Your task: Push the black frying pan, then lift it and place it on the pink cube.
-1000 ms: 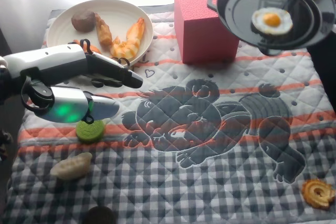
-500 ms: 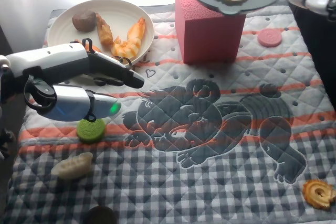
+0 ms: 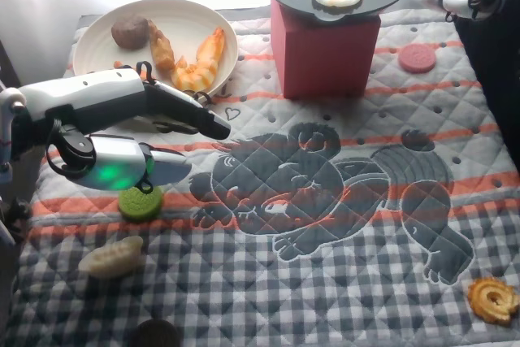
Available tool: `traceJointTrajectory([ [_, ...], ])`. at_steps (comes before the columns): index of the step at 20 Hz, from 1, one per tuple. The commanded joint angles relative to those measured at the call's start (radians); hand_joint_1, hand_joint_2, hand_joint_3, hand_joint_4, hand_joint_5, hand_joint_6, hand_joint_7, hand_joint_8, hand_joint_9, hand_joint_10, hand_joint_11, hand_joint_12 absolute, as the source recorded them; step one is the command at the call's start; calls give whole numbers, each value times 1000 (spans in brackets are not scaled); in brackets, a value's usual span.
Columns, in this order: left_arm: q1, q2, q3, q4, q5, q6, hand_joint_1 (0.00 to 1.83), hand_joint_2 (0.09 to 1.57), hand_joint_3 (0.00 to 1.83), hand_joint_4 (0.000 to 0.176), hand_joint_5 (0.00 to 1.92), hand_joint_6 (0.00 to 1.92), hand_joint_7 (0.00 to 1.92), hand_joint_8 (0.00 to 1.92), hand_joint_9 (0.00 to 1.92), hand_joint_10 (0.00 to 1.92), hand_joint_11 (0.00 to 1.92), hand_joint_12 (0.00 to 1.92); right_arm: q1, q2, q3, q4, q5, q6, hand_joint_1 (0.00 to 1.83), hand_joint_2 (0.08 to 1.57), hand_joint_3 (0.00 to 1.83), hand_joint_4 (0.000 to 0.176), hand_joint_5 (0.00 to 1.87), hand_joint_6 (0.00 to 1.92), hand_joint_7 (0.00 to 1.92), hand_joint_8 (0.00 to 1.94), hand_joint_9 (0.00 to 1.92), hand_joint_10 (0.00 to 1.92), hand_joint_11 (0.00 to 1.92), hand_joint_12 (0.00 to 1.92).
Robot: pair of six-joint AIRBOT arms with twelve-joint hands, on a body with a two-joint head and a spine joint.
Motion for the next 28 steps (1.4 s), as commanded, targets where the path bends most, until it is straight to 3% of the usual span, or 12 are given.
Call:
traceJointTrajectory([
  [1,-10,3,2,-20,-111,-9,860,1318,0,0,602,2,476,1,501,6,0,1371,13,-1,11,-16,99,2,1507,1242,0,47,1317,1921,1470,1941,1601,1921,1628,1921],
  [2,-10,3,3,-20,-111,-11,878,1310,0,0,623,9,497,9,517,12,0,1367,13,-4,18,-10,91,2,1508,1253,0,150,1332,1921,1505,1941,1631,1921,1654,1921],
  [5,-10,1,4,-20,-116,-12,799,1332,1,0,590,0,471,0,491,1,0,1369,13,-14,29,-8,78,2,1500,1239,0,176,1269,1921,1467,1941,1598,1921,1631,1921],
  [11,-5,-1,8,-21,-122,-27,830,1315,0,0,595,1,491,2,500,3,0,1394,6,-14,17,-9,67,2,1454,1234,0,176,1117,1921,1285,1941,1419,1921,1499,1921],
  [12,-5,-1,9,-21,-123,-30,795,1323,0,0,581,2,481,1,488,1,0,1397,2,-14,12,-9,67,2,1326,1259,0,37,934,1921,1087,1941,1218,1921,1303,1921],
  [13,-4,-1,10,-21,-124,-33,787,1322,0,0,578,2,477,0,479,0,0,1396,-1,-14,6,-9,67,2,1277,1256,0,0,825,1921,949,1941,1088,1921,1178,1921],
  [16,-1,-2,10,-22,-126,-39,823,1322,0,0,607,12,500,7,503,11,0,1398,-11,-14,-18,-19,72,2,1114,1353,37,0,507,1529,630,1852,767,1921,845,1921],
  [19,1,-1,11,-26,-127,-42,752,1338,6,0,590,3,477,1,496,7,0,1427,-22,-11,-39,-31,78,-3,999,1467,9,0,230,1907,557,1781,441,1818,505,1921],
  [20,2,-1,11,-27,-127,-43,725,1341,7,0,586,1,473,0,497,8,0,1442,-25,-4,-52,-31,82,-13,1145,1429,0,0,45,1574,467,1800,325,1725,330,1921],
  [21,3,-1,11,-28,-127,-44,736,1339,5,0,583,0,473,0,489,4,0,1399,-26,8,-66,-31,86,-26,895,1380,0,0,8,1270,232,1348,205,1473,65,1819],
  [27,10,0,11,-35,-128,-51,768,1338,1,0,595,2,495,3,502,8,0,1397,-30,64,-124,-31,95,-69,586,1331,0,40,4,339,2,525,0,915,0,1485],
  [28,11,1,11,-35,-128,-52,773,1335,0,0,597,3,501,5,503,8,0,1384,-31,71,-131,-31,96,-69,576,1322,0,55,0,158,0,242,0,586,0,953],
])
